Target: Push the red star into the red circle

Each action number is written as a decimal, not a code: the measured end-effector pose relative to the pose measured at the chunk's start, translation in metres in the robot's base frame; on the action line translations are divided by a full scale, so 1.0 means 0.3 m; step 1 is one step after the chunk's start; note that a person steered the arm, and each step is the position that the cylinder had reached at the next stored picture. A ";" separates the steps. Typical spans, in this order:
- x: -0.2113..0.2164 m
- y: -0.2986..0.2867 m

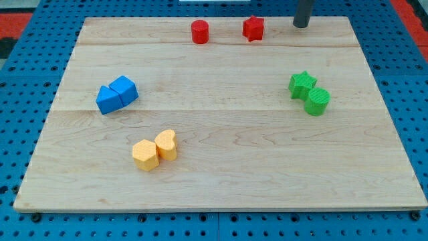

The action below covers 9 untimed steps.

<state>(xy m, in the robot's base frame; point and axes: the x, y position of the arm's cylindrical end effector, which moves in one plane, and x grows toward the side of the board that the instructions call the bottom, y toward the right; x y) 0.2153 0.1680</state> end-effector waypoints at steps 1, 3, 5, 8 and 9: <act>0.000 -0.141; 0.023 -0.385; 0.028 -0.446; 0.013 -0.542; 0.013 -0.653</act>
<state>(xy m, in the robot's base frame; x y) 0.2192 -0.0279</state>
